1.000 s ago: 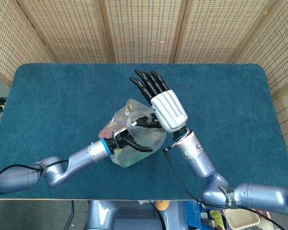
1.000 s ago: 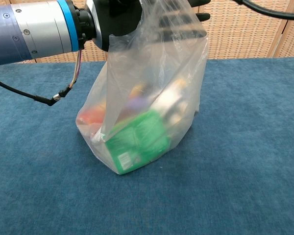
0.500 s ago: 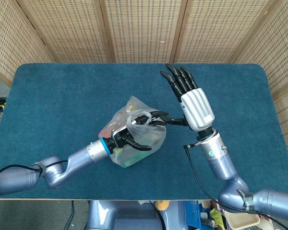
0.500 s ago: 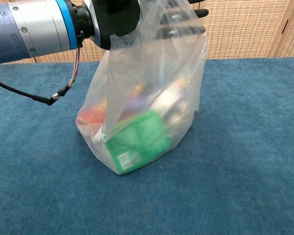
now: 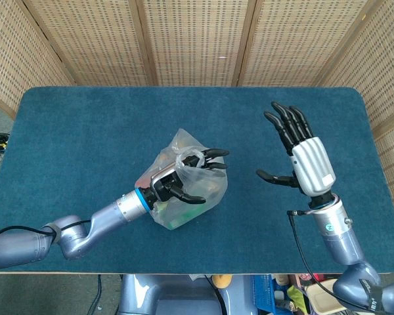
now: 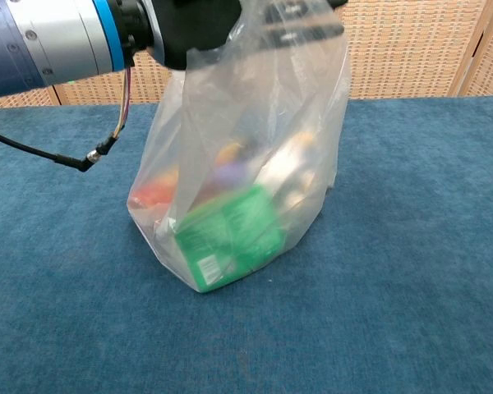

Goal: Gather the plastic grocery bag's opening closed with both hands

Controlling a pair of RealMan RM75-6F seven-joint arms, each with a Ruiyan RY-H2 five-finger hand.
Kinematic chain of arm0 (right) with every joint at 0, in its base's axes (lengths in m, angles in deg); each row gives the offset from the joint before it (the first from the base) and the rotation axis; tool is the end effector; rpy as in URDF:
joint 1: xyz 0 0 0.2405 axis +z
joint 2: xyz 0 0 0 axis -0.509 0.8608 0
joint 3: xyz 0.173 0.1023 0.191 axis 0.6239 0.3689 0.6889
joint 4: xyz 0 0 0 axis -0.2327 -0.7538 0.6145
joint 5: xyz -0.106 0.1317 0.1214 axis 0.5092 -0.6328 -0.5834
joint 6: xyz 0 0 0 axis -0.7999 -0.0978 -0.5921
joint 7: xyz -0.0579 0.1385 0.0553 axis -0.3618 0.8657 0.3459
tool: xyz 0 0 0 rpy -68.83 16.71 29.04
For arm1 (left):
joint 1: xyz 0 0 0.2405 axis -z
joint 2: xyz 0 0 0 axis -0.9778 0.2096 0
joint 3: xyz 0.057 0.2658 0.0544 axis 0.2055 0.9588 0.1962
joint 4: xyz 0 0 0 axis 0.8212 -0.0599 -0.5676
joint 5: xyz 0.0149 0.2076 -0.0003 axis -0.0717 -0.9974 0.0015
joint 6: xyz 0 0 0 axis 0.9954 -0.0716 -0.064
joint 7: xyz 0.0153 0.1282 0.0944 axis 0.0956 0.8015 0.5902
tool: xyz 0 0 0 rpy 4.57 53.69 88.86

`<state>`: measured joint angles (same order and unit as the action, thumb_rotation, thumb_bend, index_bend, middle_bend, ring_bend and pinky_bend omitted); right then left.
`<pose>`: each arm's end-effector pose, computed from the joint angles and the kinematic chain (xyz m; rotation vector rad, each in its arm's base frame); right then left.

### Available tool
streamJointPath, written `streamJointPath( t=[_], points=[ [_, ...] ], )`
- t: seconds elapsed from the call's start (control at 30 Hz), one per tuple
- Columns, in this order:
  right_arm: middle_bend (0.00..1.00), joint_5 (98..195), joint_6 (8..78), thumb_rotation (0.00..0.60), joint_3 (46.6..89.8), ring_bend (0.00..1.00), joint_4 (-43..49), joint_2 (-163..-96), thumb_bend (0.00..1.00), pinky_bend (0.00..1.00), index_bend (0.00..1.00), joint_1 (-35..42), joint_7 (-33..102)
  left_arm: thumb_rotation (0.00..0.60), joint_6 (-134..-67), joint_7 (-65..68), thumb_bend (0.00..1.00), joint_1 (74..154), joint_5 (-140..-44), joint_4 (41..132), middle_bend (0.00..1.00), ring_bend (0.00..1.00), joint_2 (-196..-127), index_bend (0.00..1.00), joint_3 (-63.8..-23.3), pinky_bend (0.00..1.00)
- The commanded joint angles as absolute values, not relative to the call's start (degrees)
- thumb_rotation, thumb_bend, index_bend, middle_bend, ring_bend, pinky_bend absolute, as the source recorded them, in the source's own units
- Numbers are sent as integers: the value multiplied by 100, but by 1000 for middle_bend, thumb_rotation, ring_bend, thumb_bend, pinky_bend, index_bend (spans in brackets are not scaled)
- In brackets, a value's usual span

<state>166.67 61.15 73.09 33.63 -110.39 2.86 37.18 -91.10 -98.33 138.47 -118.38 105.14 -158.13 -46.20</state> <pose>-0.1266 -0.3366 0.1842 1.4985 -0.7486 1.6094 0.0029 0.3706 0.0251 1.0447 2.0281 1.3249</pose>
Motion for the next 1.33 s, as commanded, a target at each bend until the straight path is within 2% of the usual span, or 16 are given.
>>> streamJointPath(
  t=[0.03,0.2,0.4,0.5,0.63,0.8,0.83,0.9,0.97,1.07,1.17,1.33],
  points=[
    [0,17078,6531,600,6847,0,2718,-11120,0,0,0,-204,3988,600,-9317,-10045,50,13746,-11842,10604,86,142,-15769,159,-4724,148],
    [0,17316,6821,600,6551,0,1529,-11561,0,0,0,-547,4032,600,-9593,-10482,5,13615,-11883,10773,175,185,-15610,233,-4889,191],
    [0,17291,6854,600,6500,0,965,-11856,0,0,0,-677,4220,600,-9726,-10689,0,13520,-11822,10898,396,338,-15474,350,-5013,235],
    [0,17285,6897,600,6489,0,680,-12033,0,0,0,-757,4323,600,-9745,-10737,0,13460,-11681,11013,529,449,-15378,433,-5120,290],
    [0,17293,7075,600,6420,0,459,-12387,0,0,0,-959,4550,600,-9811,-10555,0,13344,-11398,11308,719,604,-15151,606,-5369,449],
    [0,17378,7273,600,6397,0,448,-12594,0,0,0,-1104,4688,600,-9725,-9923,3,13287,-11100,11677,877,753,-14839,811,-5601,663],
    [0,17400,7309,600,6393,0,469,-12615,0,0,0,-1130,4688,600,-9693,-9785,24,13277,-11047,11762,904,777,-14752,851,-5647,707],
    [0,17453,7386,600,6383,0,555,-12639,0,0,0,-1190,4683,600,-9575,-9516,143,13263,-10963,11950,940,810,-14509,905,-5748,767],
    [0,17485,7434,600,6379,0,678,-12645,0,0,0,-1243,4687,600,-9428,-9261,421,13248,-10886,12140,977,846,-14231,961,-5839,824],
    [0,17508,7465,600,6381,0,839,-12637,0,0,0,-1293,4676,600,-9275,-8949,727,13219,-10780,12368,1000,884,-13912,999,-5941,883],
    [0,17524,7483,600,6390,0,984,-12617,0,0,0,-1331,4641,600,-9162,-8692,820,13183,-10707,12572,1000,899,-13630,1000,-6029,919],
    [0,17610,7549,600,6383,0,1320,-12550,0,0,0,-1432,4538,600,-9098,-8023,835,12990,-10704,13037,1000,904,-12821,1000,-6279,951]
  ],
)
